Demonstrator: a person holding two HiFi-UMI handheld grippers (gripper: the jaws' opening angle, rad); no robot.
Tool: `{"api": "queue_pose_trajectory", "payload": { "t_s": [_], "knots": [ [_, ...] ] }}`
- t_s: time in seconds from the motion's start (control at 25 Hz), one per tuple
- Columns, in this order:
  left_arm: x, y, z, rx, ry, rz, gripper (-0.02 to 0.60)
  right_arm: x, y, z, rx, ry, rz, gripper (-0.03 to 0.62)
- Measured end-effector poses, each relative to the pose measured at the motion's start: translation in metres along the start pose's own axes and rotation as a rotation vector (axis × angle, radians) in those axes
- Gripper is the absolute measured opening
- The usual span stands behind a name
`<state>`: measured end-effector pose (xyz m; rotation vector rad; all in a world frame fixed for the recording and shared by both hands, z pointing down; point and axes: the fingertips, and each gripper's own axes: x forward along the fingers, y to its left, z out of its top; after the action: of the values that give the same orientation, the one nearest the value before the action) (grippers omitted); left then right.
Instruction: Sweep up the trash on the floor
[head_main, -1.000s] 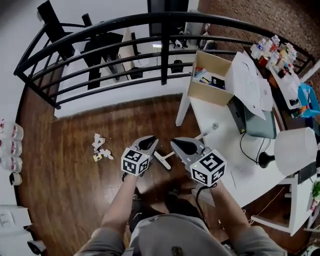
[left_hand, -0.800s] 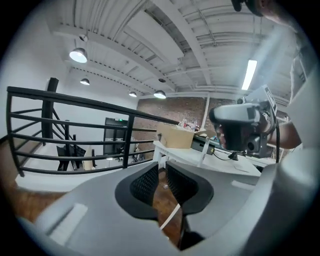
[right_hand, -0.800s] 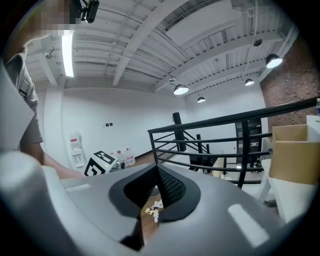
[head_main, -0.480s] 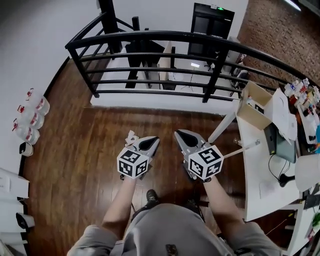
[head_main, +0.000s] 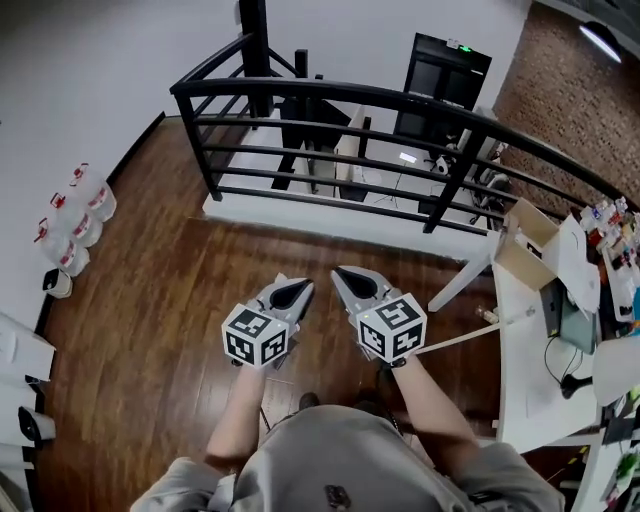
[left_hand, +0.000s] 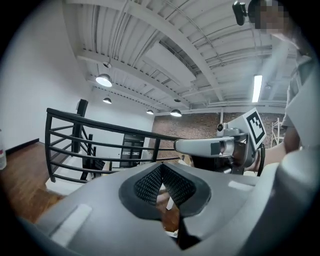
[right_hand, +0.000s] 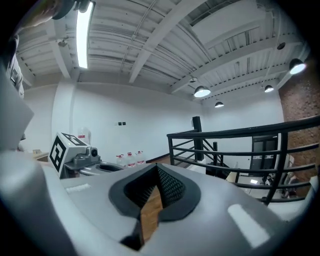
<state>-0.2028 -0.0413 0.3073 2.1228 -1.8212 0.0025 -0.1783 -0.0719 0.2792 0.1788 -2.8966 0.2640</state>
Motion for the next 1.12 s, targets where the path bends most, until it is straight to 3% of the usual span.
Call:
{"api": "queue_pose_trajectory", "payload": {
  "t_s": [0.52,1.12],
  "knots": [
    [-0.036,0.013,0.011,0.003,-0.022,0.051,0.006,0.021,0.026,0.016,-0.028,-0.006,0.057,0.0],
    [-0.042,0.009,0.01,0.009,-0.009,0.03,0.006,0.018,0.024,0.014,-0.017,-0.003,-0.005,0.0]
  ]
}}
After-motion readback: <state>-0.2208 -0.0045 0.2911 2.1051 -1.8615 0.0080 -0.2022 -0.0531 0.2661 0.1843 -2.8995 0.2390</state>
